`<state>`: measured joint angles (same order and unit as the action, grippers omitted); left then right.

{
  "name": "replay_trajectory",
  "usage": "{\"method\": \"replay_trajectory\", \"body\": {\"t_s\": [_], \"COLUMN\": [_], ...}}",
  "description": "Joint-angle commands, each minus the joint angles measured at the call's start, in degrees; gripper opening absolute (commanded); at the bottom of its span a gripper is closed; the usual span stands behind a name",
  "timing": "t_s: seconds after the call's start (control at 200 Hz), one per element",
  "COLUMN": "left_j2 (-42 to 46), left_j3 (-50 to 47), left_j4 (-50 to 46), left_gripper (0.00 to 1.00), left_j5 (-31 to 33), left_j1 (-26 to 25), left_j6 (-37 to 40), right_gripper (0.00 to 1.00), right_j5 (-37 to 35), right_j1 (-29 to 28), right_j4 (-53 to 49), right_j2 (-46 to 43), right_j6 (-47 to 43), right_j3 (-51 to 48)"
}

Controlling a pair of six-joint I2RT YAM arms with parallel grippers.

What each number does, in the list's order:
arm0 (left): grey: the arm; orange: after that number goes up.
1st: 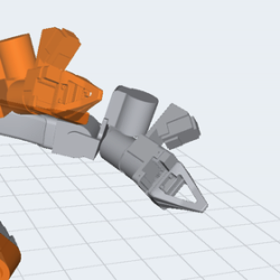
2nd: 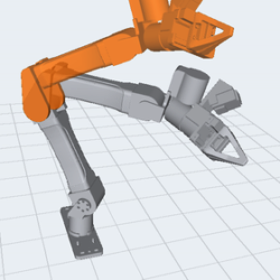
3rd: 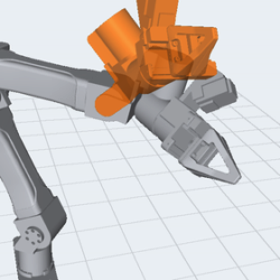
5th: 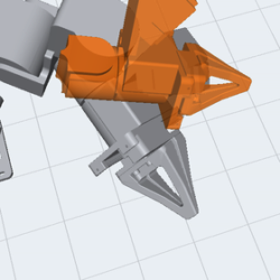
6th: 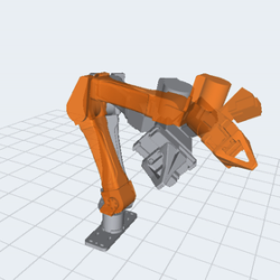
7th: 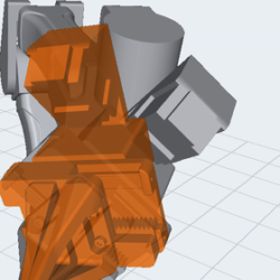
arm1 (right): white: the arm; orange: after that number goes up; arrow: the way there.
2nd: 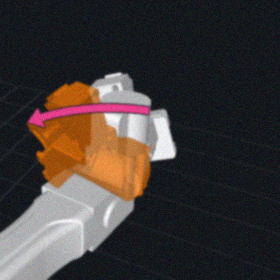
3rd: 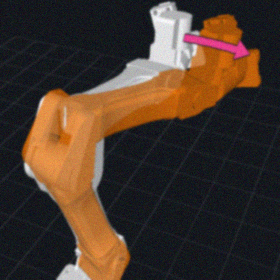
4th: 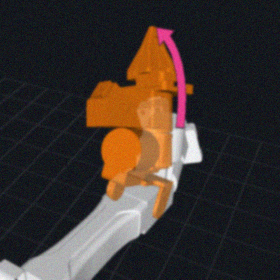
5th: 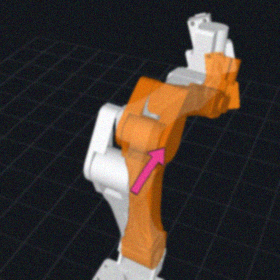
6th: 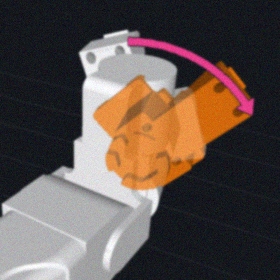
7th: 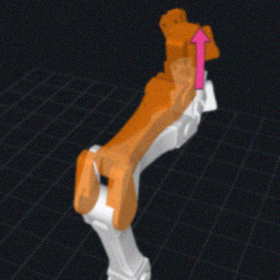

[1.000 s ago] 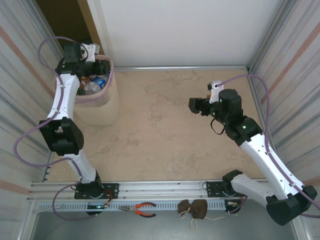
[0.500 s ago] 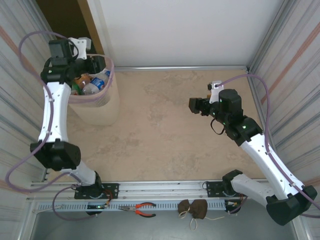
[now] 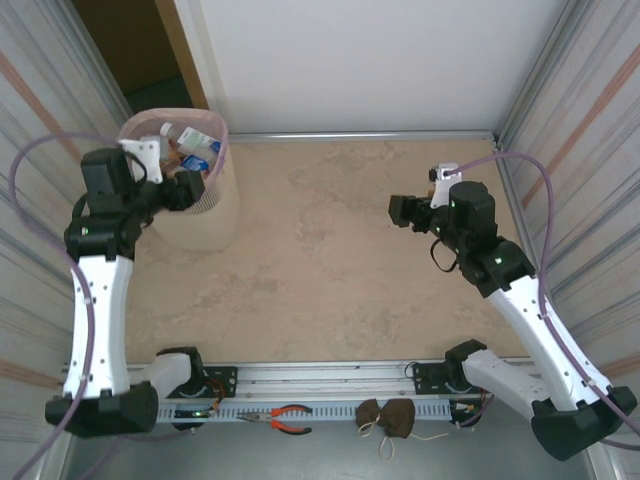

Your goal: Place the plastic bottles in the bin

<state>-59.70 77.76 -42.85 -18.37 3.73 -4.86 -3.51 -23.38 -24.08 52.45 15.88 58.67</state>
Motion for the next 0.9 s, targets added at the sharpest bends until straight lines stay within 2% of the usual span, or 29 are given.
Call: {"method": "replay_trajectory", "body": {"t_s": [0.0,0.125,0.185,0.251,0.281,0.496,0.566,0.752,0.897], "left_j2": [6.0,11.36,12.91,13.66,13.74,12.81,11.95,6.97,-0.88], "left_j3": [-7.04,-17.09,-21.92,-26.56,-28.49,-41.72,-45.18,-53.98,-58.5], "left_j4": [1.62,3.71,5.5,7.69,8.79,22.5,28.49,47.03,62.92], "left_gripper": [0.69,0.78,0.84,0.91,0.98,0.99,0.99,0.99,0.99], "left_j5": [6.06,10.91,12.84,14.78,15.8,23.37,21.52,21.79,17.01], "left_j1": [-0.07,-0.12,-0.12,-0.1,-0.06,-0.12,-0.07,-0.3,-0.35], "left_j6": [-3.32,-5.59,-6.57,-7.29,-7.56,-7.12,-4.96,-1.09,0.2], "right_gripper": [0.86,0.92,1.0,0.99,0.99,0.99,0.99,0.99,0.99], "right_j5": [-4.67,-9.52,-11.63,-13.97,-15.34,-21.82,-20.82,-16.07,-12.68], "right_j1": [1.19,2.42,3.52,4.94,5.58,9.81,12.21,18.01,21.64], "right_j4": [-2.11,-1.15,0.14,1.93,2.96,17.09,22.34,35.92,47.43], "right_j2": [-1.75,-3.08,-3.53,-3.73,-3.75,-4.54,-4.48,-2.75,2.75], "right_j6": [-1.64,-3.29,-3.92,-4.22,-4.51,-9.3,-9.24,-7.79,-7.77], "right_j3": [-2.44,-6.6,-9.33,-12.5,-13.88,-26.88,-31.06,-39.23,-42.92]}}
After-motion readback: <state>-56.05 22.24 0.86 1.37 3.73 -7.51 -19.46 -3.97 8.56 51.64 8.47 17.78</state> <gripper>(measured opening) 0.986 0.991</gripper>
